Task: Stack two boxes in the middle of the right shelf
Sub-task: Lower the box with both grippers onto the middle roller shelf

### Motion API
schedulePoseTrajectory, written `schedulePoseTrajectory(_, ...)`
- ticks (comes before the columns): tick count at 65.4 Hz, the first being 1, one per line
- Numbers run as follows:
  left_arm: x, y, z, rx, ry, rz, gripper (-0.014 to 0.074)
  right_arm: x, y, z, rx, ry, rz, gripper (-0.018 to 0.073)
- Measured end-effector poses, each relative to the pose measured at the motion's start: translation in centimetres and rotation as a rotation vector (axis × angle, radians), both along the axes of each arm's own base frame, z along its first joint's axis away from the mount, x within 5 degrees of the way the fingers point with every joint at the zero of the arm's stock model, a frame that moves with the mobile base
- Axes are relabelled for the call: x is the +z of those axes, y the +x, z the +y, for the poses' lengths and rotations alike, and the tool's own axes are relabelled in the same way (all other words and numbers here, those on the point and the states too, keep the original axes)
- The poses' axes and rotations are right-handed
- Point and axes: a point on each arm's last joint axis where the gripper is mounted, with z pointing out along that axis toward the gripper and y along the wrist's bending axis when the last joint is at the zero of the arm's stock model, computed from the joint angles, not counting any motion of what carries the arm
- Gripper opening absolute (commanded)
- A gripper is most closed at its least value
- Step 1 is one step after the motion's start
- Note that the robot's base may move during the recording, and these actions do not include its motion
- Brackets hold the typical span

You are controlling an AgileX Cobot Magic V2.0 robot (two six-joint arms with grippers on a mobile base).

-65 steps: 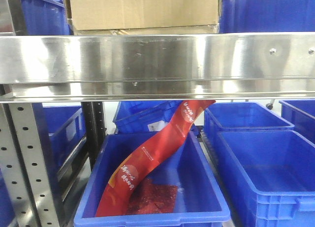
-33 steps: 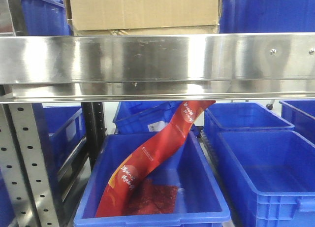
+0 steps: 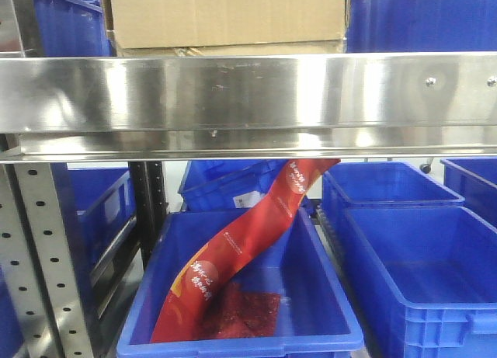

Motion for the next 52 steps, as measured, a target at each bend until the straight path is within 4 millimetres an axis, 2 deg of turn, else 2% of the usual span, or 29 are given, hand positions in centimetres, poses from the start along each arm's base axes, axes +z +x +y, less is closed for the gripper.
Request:
schedulePoseTrajectory(12,0.6,-1.5,0.2,0.000,-0.013,-0.079,-0.0094,1.0,-1.6,-0.5,0.002,0.023,-0.075,-0.0162)
schedulePoseTrajectory(33,0.6,-1.8,0.3,0.000,-0.015,-0.092,-0.0094,0.9,-2.3,-0.8,-0.013,0.007,-0.061,-0.0162)
schedulePoseTrajectory(45,0.6,-1.8,0.3,0.000,-0.015,-0.092,-0.0094,-1.0,-4.0,-2.6,-0.147,-0.091,-0.001,-0.0162)
schedulePoseTrajectory(52,0.6,-1.8,0.3,0.000,-0.015,-0.092,-0.0094,-3.8,-4.4,-3.8,-0.277,-0.081,0.002,-0.0162)
